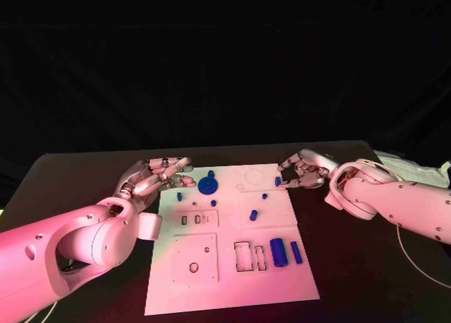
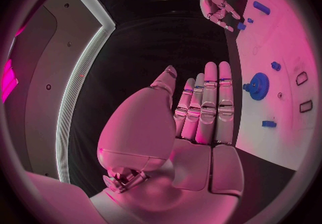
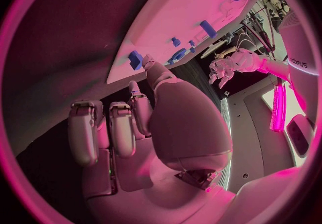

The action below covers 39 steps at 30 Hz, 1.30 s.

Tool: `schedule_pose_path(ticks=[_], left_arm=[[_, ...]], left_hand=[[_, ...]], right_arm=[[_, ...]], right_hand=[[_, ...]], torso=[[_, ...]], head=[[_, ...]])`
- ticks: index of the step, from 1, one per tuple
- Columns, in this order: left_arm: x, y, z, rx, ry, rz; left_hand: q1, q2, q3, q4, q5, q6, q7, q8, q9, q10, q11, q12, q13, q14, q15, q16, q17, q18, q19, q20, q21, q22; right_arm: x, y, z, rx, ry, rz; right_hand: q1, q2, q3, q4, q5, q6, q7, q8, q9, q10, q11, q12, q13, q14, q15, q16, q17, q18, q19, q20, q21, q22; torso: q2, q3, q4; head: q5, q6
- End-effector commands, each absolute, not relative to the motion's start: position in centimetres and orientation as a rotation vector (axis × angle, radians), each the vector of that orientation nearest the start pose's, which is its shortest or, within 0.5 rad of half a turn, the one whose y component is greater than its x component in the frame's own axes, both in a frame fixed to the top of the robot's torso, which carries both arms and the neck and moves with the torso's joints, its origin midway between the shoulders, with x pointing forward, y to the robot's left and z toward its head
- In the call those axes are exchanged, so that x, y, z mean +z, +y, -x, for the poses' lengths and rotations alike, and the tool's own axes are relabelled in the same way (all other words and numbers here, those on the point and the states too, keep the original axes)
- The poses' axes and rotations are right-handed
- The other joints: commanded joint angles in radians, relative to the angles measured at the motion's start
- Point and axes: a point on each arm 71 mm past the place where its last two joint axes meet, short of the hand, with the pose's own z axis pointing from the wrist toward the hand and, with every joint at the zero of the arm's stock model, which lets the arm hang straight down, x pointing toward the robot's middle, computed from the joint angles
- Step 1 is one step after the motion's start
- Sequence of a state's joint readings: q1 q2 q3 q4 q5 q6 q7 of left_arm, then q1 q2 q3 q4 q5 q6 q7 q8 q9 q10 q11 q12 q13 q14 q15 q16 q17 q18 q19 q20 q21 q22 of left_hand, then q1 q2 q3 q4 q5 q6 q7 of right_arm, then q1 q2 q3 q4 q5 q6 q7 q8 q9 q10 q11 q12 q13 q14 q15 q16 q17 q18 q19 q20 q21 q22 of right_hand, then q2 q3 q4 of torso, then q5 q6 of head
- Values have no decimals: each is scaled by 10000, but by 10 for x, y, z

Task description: Assemble the parts on the task board

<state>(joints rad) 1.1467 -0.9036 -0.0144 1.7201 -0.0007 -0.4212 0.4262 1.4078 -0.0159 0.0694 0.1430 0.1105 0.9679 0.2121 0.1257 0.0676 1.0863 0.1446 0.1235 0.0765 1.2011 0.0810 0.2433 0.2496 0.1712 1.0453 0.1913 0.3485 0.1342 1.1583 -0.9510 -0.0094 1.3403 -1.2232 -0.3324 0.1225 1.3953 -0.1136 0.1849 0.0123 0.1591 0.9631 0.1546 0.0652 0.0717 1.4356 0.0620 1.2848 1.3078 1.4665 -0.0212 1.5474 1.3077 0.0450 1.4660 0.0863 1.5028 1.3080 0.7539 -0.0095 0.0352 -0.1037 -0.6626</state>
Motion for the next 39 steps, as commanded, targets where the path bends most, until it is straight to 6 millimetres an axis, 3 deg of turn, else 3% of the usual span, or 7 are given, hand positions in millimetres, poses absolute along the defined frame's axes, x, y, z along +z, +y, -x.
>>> schedule_pose_path(ticks=[1,13,26,39], left_arm=[[-175,185,-446,-16206,14046,11287],[-175,185,-446,-16203,14060,11294],[-175,185,-446,-16191,14078,11306],[-175,185,-446,-16182,14100,11317]], left_hand=[[25,103,3,-42,-43,-22,24,-32,-3,7,48,-44,-7,-42,49,26,11,112,96,-1,11,-17],[46,112,12,-62,-42,-18,24,-35,-2,10,48,-52,-8,-48,48,21,28,112,96,-2,9,-19],[46,112,12,-62,-42,-18,24,-35,-2,10,48,-52,-8,-48,48,21,28,112,96,-2,9,-19],[58,127,20,-74,-42,-16,24,-38,-2,13,48,-60,-9,-50,48,18,42,112,97,-3,8,-22]], right_arm=[[-203,-306,-504,6566,16702,-696],[-213,-298,-509,6513,16896,-777],[-217,-297,-511,6428,16999,-860],[-218,-299,-512,6313,17059,-930]], right_hand=[[-122,10,-49,-12,44,-60,2,-37,-13,-7,22,-10,794,958,99,42,2253,-139,382,55,42,1181],[-295,319,-7,49,143,244,-40,68,52,77,-12,138,894,967,82,62,2292,-146,401,56,64,1224],[-413,631,185,42,156,870,-200,218,140,184,-147,323,1024,976,-23,82,2334,-157,429,-26,93,1286],[-424,667,229,25,149,959,-230,230,150,207,-174,363,1053,981,-48,92,2355,-161,437,-49,100,1302]], torso=[[-6,-4,-5],[-11,-12,4],[-14,-6,-2],[-13,2,-4]], head=[[30,-19],[46,-74],[64,-116],[49,-134]])
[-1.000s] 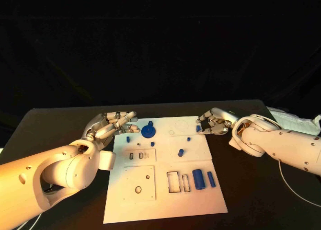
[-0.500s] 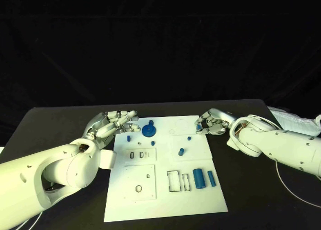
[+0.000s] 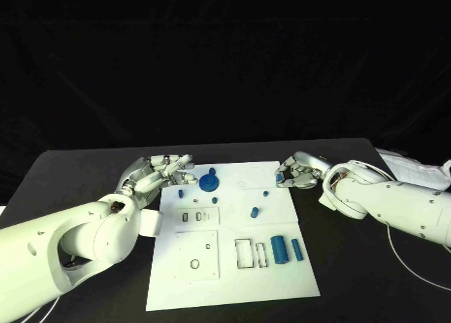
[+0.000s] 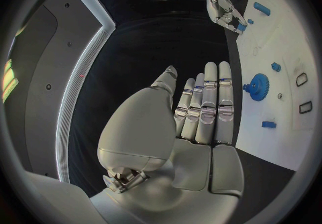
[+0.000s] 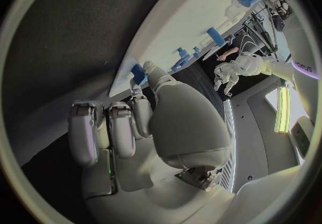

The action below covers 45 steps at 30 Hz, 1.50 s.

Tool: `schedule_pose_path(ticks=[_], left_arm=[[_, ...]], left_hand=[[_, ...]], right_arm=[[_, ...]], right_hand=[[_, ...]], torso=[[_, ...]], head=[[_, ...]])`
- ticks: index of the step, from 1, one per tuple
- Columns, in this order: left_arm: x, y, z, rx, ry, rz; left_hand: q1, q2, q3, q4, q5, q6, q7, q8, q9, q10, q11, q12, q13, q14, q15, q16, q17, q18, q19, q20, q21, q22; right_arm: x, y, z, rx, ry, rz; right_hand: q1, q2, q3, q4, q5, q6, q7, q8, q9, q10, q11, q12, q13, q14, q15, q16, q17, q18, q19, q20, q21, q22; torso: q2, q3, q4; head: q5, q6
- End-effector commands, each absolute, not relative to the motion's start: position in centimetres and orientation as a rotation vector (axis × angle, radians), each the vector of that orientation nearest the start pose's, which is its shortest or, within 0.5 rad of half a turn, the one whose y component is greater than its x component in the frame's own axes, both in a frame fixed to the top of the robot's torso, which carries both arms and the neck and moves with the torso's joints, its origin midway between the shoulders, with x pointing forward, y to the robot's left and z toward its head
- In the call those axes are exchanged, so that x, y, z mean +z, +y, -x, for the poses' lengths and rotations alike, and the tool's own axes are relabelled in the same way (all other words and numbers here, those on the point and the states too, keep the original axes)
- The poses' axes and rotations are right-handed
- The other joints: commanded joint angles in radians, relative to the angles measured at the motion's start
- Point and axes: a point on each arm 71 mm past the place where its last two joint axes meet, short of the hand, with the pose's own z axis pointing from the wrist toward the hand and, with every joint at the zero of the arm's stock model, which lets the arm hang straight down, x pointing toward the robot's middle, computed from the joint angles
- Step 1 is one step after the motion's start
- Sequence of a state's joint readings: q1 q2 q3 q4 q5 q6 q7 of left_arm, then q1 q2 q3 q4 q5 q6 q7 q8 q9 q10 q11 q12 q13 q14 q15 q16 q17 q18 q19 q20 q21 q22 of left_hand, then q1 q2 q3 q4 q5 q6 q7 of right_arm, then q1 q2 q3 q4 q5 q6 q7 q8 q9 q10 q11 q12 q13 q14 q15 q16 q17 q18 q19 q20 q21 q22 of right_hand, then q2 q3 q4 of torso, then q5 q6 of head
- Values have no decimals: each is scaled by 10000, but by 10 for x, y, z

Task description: Assemble the parts on the task board

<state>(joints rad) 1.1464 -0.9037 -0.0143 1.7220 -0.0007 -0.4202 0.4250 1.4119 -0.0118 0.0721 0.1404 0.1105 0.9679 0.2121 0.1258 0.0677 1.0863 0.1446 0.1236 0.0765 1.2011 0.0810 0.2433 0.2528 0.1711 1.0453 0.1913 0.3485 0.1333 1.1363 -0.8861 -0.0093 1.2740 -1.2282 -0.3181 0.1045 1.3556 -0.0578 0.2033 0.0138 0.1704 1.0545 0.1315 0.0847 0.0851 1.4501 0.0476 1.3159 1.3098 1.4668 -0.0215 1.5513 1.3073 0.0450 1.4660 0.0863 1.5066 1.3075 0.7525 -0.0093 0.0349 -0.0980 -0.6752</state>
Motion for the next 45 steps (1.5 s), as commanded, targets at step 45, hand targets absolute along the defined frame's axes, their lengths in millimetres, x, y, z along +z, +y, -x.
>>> schedule_pose_path(ticks=[45], left_arm=[[-177,195,-452,-15864,13925,11418]], left_hand=[[72,152,40,-88,-36,-13,23,-50,-2,20,44,-82,-13,-56,42,11,49,114,102,-9,8,-17]], right_arm=[[-179,-178,-483,6831,16673,408]], right_hand=[[-621,788,808,-113,-70,1042,-528,518,366,52,-483,-215,948,968,-451,22,2317,-136,391,-447,-2,1192]], torso=[[-157,-101,112]], head=[[416,-285]])
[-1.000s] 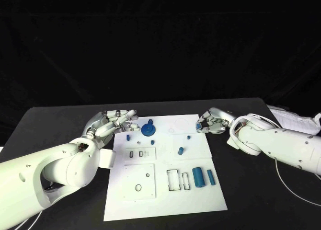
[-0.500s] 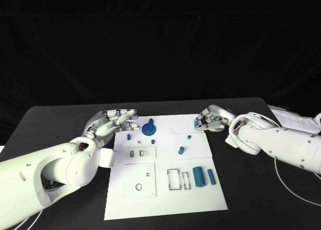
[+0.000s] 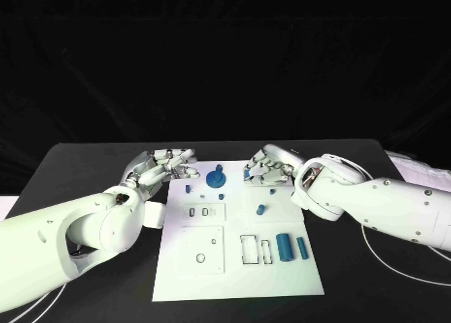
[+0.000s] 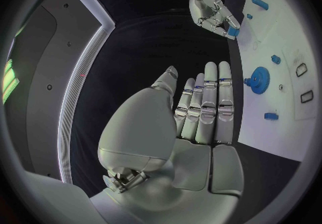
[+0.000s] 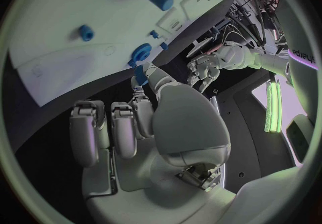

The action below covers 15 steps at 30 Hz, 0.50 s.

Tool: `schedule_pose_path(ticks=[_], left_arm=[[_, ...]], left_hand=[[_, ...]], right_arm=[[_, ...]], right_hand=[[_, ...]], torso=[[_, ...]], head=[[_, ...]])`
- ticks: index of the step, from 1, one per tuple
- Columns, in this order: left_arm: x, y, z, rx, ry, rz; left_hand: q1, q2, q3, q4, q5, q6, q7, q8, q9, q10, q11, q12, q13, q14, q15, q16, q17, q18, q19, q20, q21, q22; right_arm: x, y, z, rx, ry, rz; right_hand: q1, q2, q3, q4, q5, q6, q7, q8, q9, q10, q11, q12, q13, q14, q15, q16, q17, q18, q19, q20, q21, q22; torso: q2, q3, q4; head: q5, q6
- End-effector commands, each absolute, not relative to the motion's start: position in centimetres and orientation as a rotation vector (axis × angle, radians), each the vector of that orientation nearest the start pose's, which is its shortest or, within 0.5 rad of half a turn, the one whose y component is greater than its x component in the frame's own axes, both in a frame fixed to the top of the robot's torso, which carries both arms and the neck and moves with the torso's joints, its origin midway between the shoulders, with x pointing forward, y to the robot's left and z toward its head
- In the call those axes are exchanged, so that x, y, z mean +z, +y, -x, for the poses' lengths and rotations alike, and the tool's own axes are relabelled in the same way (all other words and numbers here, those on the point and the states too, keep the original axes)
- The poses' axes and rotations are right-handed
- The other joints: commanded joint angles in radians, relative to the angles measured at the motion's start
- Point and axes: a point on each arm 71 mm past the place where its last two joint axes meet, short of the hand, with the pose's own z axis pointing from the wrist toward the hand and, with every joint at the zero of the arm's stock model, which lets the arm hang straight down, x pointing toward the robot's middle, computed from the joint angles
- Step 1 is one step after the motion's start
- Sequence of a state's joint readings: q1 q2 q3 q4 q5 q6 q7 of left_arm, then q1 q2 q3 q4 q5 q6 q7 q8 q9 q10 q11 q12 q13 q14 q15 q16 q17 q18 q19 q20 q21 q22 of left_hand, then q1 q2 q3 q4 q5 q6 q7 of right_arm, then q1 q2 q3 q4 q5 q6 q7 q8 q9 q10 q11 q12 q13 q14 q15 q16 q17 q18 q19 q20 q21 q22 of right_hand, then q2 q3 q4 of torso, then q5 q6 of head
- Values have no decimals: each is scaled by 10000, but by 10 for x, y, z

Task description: Assemble the parts on the task board

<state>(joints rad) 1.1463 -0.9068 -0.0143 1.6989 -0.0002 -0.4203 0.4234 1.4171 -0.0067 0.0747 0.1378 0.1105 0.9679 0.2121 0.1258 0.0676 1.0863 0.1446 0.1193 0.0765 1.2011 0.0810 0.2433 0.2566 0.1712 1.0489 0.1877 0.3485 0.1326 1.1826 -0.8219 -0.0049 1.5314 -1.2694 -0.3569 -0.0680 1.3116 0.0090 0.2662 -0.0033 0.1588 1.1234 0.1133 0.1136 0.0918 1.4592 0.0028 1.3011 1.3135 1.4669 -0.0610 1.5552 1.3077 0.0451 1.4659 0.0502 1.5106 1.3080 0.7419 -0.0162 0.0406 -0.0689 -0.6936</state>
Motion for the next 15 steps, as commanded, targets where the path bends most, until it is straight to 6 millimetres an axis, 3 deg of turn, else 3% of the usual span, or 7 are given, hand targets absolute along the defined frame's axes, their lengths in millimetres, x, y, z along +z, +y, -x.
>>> schedule_pose_path(ticks=[1,7,9,15], left_arm=[[-178,196,-453,-15850,13913,11421],[-178,198,-453,-15799,13873,11442],[-178,199,-453,-15794,13871,11445],[-177,198,-452,-15825,13894,11445]], left_hand=[[20,101,14,-62,-36,-13,23,-50,-2,19,45,-39,-13,-56,41,10,11,113,66,27,8,-10],[29,107,20,-69,-36,-12,22,-52,-2,22,44,-42,-13,-58,41,9,17,113,67,26,8,-10],[32,109,22,-72,-36,-12,22,-52,-2,22,44,-43,-14,-58,41,8,19,113,67,26,8,-10],[32,109,22,-72,-36,-12,22,-52,-2,22,44,-43,-14,-58,41,8,19,113,67,26,8,-10]], right_arm=[[-180,-170,-481,6806,16657,610],[-191,-130,-467,6761,16582,1687],[-195,-120,-463,6750,16584,1917],[-207,-103,-456,6774,16733,2267]], right_hand=[[-179,118,191,46,49,343,-343,224,298,-48,-33,-91,898,965,-56,-23,2302,-134,386,-87,-48,1176],[-200,105,267,-6,50,261,-301,175,290,-123,-3,-260,807,927,-39,-114,2143,-106,322,-80,-115,1042],[-210,95,278,-15,46,244,-292,164,288,-142,4,-300,785,919,-34,-135,2108,-97,302,-77,-136,1000],[-230,73,299,-34,51,220,-278,147,286,-151,16,-320,778,912,-24,-152,2081,-91,287,-70,-154,969]], torso=[[-62,-45,67],[-105,-112,130],[-91,-97,125],[-87,-98,120]], head=[[177,-131],[450,-297],[505,-320],[610,-421]])
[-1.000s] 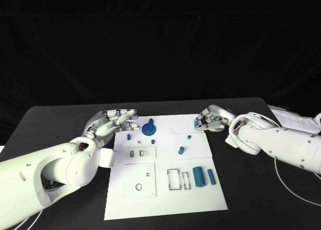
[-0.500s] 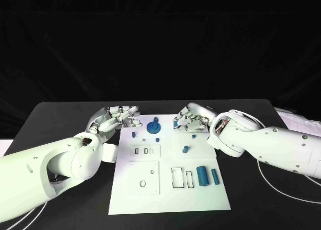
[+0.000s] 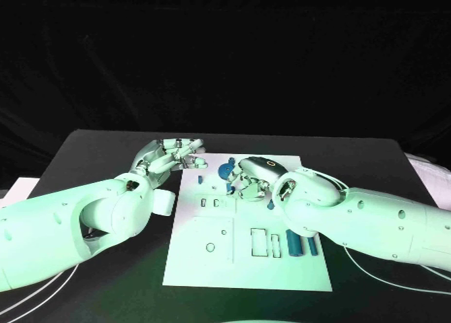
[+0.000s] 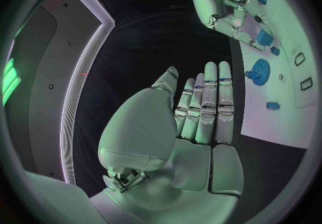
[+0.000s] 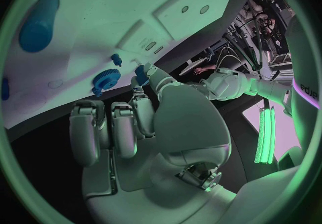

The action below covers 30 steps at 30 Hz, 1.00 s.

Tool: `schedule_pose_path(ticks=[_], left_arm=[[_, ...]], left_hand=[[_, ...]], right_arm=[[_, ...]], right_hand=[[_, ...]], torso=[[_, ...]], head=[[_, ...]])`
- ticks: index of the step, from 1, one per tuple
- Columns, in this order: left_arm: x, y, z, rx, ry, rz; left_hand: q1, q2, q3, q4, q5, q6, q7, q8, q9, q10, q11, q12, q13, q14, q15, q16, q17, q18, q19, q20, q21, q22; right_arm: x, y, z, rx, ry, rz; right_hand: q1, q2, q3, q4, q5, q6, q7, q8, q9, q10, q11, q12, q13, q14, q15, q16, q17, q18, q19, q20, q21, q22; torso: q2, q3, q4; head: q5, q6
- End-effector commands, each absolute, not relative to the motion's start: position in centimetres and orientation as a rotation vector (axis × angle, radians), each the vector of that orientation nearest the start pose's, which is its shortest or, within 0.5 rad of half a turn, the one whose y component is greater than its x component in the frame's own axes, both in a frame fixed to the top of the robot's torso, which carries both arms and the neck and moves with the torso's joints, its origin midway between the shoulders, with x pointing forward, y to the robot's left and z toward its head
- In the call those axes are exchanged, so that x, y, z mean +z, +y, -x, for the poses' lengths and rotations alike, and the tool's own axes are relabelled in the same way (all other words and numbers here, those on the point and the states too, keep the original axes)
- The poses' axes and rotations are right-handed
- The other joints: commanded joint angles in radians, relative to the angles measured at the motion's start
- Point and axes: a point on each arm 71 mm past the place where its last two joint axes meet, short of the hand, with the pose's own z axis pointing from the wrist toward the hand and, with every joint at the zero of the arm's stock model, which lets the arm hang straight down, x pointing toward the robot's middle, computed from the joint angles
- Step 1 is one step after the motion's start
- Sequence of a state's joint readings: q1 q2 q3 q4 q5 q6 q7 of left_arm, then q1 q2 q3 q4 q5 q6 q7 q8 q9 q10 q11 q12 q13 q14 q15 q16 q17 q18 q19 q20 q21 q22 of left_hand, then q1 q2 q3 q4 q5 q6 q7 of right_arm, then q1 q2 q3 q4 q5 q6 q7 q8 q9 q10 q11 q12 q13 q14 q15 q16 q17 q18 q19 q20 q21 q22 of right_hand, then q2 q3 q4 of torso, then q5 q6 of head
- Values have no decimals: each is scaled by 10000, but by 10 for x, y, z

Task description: Assemble the parts on the task board

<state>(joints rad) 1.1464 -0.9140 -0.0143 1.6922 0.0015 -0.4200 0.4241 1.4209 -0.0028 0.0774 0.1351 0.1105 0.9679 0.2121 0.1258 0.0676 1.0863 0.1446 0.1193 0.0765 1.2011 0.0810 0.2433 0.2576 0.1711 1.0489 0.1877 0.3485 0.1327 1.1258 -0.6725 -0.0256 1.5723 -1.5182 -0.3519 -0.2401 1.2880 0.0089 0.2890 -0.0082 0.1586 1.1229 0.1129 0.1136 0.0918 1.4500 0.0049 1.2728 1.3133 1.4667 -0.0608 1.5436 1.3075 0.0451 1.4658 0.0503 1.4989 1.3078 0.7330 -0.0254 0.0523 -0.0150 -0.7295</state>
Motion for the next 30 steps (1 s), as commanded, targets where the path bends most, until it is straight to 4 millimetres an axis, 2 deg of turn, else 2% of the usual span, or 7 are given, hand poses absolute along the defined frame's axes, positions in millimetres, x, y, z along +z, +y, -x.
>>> schedule_pose_path(ticks=[1,4,8,13,18,23,30], left_arm=[[-177,198,-452,-15836,13901,11443],[-177,197,-452,-15864,13919,11440],[-177,196,-451,-15884,13932,11437],[-177,196,-451,-15901,13946,11435],[-177,195,-451,-15911,13961,11437],[-177,195,-451,-15915,13974,11440],[-177,195,-451,-15918,13984,11444]], left_hand=[[-7,70,-5,-44,-36,-12,22,-52,-2,23,43,-43,-13,-58,41,8,9,114,67,26,8,-11],[-7,70,-5,-44,-36,-12,22,-52,-2,23,43,-43,-13,-58,41,8,9,114,67,26,8,-11],[-7,70,-5,-44,-36,-12,22,-52,-2,23,43,-43,-13,-58,41,8,9,114,67,26,8,-11],[-7,70,-5,-44,-36,-12,22,-52,-2,23,43,-43,-13,-58,41,8,9,114,67,26,8,-11],[-7,70,-5,-44,-36,-12,22,-52,-2,23,43,-43,-13,-58,41,8,9,114,67,26,8,-11],[-7,70,-5,-44,-36,-12,22,-52,-2,23,43,-43,-13,-58,41,8,9,114,67,26,8,-11],[-7,70,-5,-44,-36,-12,22,-52,-2,23,43,-43,-13,-58,41,8,9,114,67,26,8,-11]], right_arm=[[-209,-101,-455,6781,16775,2312],[-214,-96,-452,6791,16913,2428],[-220,-91,-449,6792,17097,2532],[-225,-87,-447,6749,17255,2621],[-228,-84,-446,6725,17369,2705],[-230,-83,-445,6696,17486,2780],[-234,-82,-444,6663,17654,2860]], right_hand=[[3,70,74,13,55,222,-271,144,285,-59,-4,-36,781,913,-25,-37,2081,-91,287,-70,-38,968],[-8,61,76,11,54,217,-267,141,285,-56,-1,-29,786,913,-22,-37,2082,-92,289,-68,-37,972],[-23,49,77,8,53,214,-262,137,285,-55,4,-27,788,914,-19,-36,2085,-91,288,-66,-39,969],[-38,40,77,9,53,213,-259,135,285,-55,7,-28,788,914,-17,-37,2084,-91,286,-64,-42,966],[-64,24,77,11,54,210,-254,130,285,-58,13,-39,783,911,-12,-44,2072,-88,280,-60,-50,951],[-104,-16,76,5,52,195,-245,117,283,-66,20,-58,775,910,-5,-48,2068,-84,272,-54,-60,935],[-163,-173,82,-67,-35,102,-196,45,262,-106,57,-126,748,901,23,-76,2025,-65,230,-30,-111,841]], torso=[[4,-8,-1],[13,4,-10],[10,19,-29],[10,28,-24],[6,23,-13],[6,24,-29],[-1,21,-29]], head=[[101,-72],[162,-96],[192,-125],[194,-164],[198,-187],[226,-236],[252,-237]])
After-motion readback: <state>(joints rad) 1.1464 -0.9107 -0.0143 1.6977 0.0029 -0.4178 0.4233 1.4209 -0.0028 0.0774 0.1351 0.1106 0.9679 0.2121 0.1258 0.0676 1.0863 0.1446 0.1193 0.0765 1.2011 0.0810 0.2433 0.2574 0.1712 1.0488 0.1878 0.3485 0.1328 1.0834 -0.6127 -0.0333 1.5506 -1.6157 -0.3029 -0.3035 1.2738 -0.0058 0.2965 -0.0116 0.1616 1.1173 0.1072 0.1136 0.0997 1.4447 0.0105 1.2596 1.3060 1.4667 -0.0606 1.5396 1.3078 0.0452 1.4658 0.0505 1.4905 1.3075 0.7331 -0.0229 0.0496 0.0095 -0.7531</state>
